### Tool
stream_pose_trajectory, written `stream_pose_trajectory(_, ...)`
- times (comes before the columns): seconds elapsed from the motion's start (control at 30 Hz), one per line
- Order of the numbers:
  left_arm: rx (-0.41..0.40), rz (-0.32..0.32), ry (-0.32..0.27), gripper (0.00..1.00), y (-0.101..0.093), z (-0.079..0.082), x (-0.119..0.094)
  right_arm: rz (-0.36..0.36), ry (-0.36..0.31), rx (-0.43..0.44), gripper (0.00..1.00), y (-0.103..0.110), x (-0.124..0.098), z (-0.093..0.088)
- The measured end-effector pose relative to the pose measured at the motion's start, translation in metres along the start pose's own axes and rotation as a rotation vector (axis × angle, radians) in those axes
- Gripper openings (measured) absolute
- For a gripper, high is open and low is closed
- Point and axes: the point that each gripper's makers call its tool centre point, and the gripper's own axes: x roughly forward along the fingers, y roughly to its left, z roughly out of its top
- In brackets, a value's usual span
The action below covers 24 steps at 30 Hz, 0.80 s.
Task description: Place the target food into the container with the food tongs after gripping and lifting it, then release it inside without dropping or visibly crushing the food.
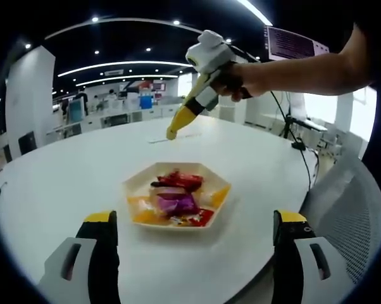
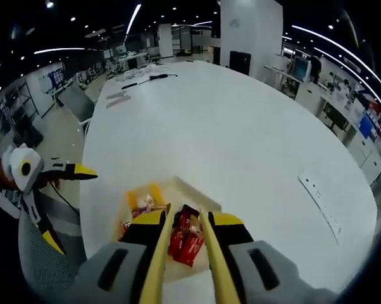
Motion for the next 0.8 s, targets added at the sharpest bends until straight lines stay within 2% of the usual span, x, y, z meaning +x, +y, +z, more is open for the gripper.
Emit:
stream_pose_trajectory(0.2,-0.001,-0.001,-0.001,0.99,-0.001,0.001,0.0,-0.006,-0.015,-0.005,0.26,-0.002,-0.004,0.002)
stream_pose_trajectory(0.27,0.0,-0.001,-0.002,0.99,-0.001,0.001,0.0,-0.018,-0.03,-0.028,0.26,-0.003,-0.006,0.004)
stream_pose_trajectory(0.3,-0.002,0.0,-0.002,0.99,-0.001,0.001,0.0,-0.035,-0.044,-0.075,0.26,-0.006,-0.007,0.006)
stream_pose_trajectory(0.37,-0.002,0.0,-0.003,0.99,-0.001,0.001,0.0,-0.038,-0.052,-0.064,0.26,-0.006,-0.009,0.006)
stream_pose_trajectory(0.53,-0.001,-0.002,-0.003,0.99,-0.002,0.001,0.0,-0.051,-0.121,-0.086,0.27,-0.009,-0.015,0.016)
stream_pose_trajectory(0.7,-0.001,-0.004,-0.005,0.99,-0.002,0.002,0.0,-0.065,-0.163,-0.088,0.28,-0.012,-0.024,0.019)
stream_pose_trajectory(0.73,-0.002,-0.005,-0.005,0.99,-0.002,0.002,0.0,-0.053,-0.192,-0.104,0.28,-0.01,-0.027,0.023)
stream_pose_trajectory(0.8,-0.006,-0.007,-0.005,0.99,-0.003,0.002,0.0,-0.082,-0.215,-0.113,0.28,-0.011,-0.038,0.023)
